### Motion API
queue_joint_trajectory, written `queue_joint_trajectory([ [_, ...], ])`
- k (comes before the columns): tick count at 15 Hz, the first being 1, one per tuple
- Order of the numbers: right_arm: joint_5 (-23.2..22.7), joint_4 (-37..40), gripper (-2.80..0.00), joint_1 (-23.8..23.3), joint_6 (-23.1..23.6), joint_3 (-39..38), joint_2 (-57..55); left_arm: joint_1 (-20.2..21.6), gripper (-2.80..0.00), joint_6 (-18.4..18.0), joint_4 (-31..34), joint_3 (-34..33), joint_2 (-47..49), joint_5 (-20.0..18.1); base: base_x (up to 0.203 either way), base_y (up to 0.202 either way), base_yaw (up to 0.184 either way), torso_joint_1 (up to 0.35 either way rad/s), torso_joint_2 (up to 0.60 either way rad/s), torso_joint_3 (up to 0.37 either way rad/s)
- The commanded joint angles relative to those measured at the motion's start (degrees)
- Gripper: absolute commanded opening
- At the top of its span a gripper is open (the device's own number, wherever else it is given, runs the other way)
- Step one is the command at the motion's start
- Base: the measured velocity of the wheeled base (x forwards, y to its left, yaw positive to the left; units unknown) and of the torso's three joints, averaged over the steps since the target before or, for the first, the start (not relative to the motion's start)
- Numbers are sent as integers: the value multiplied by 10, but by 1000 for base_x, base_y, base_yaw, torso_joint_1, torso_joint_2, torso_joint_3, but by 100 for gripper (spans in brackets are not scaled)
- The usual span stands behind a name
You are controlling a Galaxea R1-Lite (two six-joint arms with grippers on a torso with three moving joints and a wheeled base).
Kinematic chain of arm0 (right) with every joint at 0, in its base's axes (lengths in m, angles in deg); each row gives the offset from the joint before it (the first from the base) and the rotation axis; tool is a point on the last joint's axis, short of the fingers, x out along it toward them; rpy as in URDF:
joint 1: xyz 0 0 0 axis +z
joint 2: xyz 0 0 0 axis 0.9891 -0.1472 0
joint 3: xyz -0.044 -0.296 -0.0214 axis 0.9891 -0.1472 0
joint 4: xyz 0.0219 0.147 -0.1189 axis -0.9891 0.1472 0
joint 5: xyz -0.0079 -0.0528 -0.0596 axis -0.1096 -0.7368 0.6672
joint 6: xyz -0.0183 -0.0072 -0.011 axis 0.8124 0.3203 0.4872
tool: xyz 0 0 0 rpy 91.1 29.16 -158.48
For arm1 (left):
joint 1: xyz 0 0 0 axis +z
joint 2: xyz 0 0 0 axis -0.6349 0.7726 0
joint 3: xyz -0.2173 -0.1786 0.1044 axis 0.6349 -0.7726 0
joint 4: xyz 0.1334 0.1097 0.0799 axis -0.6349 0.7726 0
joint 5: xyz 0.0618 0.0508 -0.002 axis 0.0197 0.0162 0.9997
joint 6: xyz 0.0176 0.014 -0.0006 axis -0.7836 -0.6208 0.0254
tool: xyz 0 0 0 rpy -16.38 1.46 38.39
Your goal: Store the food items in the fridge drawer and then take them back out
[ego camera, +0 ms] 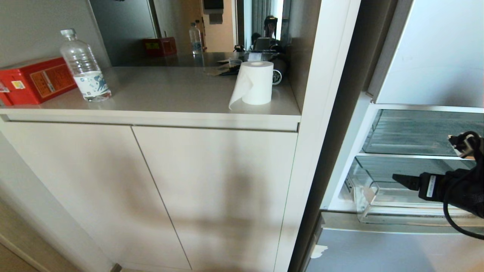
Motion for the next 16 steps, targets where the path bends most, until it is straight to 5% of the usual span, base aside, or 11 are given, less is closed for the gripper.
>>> queue_joint_trajectory([
  [1,0,-10,0,-6,0,8,-65,0,-280,0,0,0,0,0,0,0,0,0,0,0],
  [8,17,53,0,-24,9,30,-64,0,-280,0,0,0,0,0,0,0,0,0,0,0],
  [16,16,234,0,-27,13,32,150,0,-280,0,0,0,0,0,0,0,0,0,0,0],
])
